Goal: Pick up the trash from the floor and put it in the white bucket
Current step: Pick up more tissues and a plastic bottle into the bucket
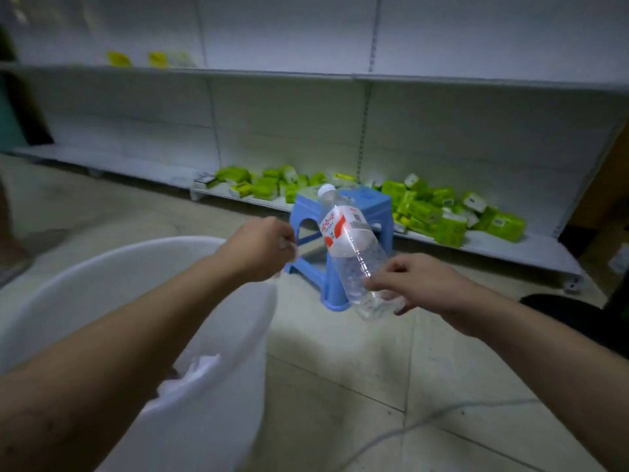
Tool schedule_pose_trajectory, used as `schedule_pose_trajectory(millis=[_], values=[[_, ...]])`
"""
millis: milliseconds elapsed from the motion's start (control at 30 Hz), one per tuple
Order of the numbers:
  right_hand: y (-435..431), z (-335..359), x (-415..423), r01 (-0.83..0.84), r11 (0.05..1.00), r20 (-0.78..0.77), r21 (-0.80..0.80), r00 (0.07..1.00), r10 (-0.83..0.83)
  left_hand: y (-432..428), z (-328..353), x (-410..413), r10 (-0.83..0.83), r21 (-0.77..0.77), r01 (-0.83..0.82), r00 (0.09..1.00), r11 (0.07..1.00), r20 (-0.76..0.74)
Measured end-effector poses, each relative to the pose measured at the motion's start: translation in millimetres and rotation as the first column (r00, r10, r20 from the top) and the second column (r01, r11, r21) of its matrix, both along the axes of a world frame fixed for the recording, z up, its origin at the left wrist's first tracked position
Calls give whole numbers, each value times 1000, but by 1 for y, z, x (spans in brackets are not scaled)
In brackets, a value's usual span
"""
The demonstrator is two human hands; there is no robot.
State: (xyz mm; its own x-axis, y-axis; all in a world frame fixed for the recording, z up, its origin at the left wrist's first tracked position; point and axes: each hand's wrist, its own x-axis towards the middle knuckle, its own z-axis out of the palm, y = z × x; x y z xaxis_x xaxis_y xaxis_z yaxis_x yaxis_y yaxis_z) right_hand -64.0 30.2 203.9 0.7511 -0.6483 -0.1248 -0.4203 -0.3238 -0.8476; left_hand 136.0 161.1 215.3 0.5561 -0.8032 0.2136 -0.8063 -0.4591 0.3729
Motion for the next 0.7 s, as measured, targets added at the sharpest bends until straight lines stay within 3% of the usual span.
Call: schedule_pose_trajectory(millis=[200, 400, 467, 567, 700], values=[[76, 31, 99, -143, 980, -9, -141, 990, 143, 96, -12, 71, 193, 164, -183, 980, 969, -50], [135, 11, 150, -300, 924, -271, -238, 934, 234, 152, -29, 111, 298, 344, -219, 934, 913, -195], [141, 2, 155, -328, 902, -310, -280, 920, 238, 158, -35, 118, 255, 431, -178, 958, 885, -129], [135, -6, 158, -245, 881, -223, -404, 961, 164, 154, -39, 116, 200, 361, -176, 979, 916, -28], [108, -10, 141, -253, 841, -261, -478, 955, 139, 125, -40, 86, 73, 263, -85, 996, 961, 56]])
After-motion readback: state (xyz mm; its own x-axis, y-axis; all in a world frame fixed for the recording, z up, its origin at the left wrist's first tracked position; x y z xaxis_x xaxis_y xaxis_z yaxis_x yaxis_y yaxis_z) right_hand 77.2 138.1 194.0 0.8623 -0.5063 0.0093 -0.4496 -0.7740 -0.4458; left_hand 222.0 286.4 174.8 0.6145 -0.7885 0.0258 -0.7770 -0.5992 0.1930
